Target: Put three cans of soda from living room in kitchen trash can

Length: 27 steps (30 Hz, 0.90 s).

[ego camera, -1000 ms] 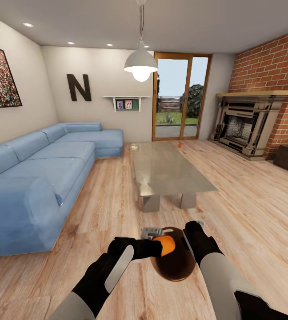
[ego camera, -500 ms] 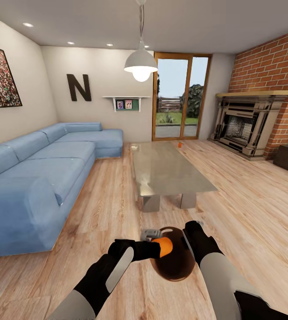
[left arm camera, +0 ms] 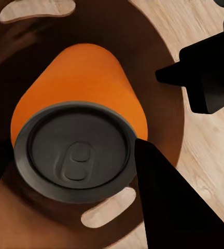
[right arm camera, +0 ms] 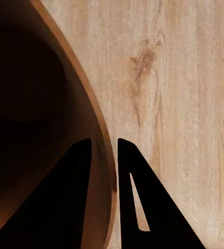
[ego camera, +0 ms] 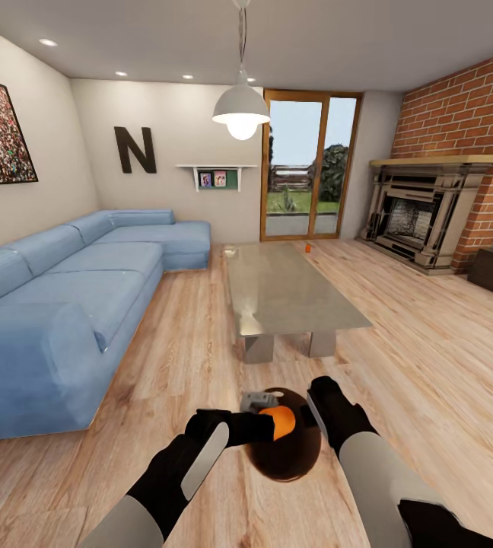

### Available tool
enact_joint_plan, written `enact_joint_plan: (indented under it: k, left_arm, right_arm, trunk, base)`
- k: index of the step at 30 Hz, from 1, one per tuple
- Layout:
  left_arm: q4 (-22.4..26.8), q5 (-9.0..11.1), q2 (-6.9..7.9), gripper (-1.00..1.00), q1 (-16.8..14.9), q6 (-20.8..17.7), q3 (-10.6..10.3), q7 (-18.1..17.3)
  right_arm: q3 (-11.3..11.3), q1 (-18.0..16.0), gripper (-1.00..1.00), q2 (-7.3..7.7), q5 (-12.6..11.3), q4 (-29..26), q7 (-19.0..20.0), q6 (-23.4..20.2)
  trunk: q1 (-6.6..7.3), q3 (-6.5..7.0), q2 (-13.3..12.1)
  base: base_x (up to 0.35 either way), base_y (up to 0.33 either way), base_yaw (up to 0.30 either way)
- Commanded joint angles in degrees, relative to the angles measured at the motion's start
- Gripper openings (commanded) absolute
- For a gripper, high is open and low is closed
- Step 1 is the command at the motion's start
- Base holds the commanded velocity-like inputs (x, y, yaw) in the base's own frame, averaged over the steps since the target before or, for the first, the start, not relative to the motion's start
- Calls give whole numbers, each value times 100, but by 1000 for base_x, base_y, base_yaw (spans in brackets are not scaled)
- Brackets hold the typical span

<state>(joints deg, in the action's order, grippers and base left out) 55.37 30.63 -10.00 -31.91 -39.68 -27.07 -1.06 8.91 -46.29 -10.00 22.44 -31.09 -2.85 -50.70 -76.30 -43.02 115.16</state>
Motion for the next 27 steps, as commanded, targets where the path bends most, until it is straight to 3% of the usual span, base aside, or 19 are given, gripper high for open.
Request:
enact_joint_plan:
  k: [1, 21, 27]
  left_arm:
    - [-12, -13, 0, -100, 0, 8, 0, -17]
    - [-158, -21, 0, -100, -15, 111, 0, -17]
    - [-205, -22, 0, -100, -17, 157, 0, -17]
  right_arm:
    - [-31, -3, -100, 0, 18, -8, 6, -8]
    - [-91, -3, -100, 0, -29, -279, 14, -525]
    - [-131, -3, -100, 0, -30, -485, 369, -832]
  trunk:
    - [0, 1, 0]
    - [0, 1, 0]
    - [0, 1, 0]
  base:
    - [0, 0, 0]
    - [0, 0, 0]
    - [0, 0, 0]
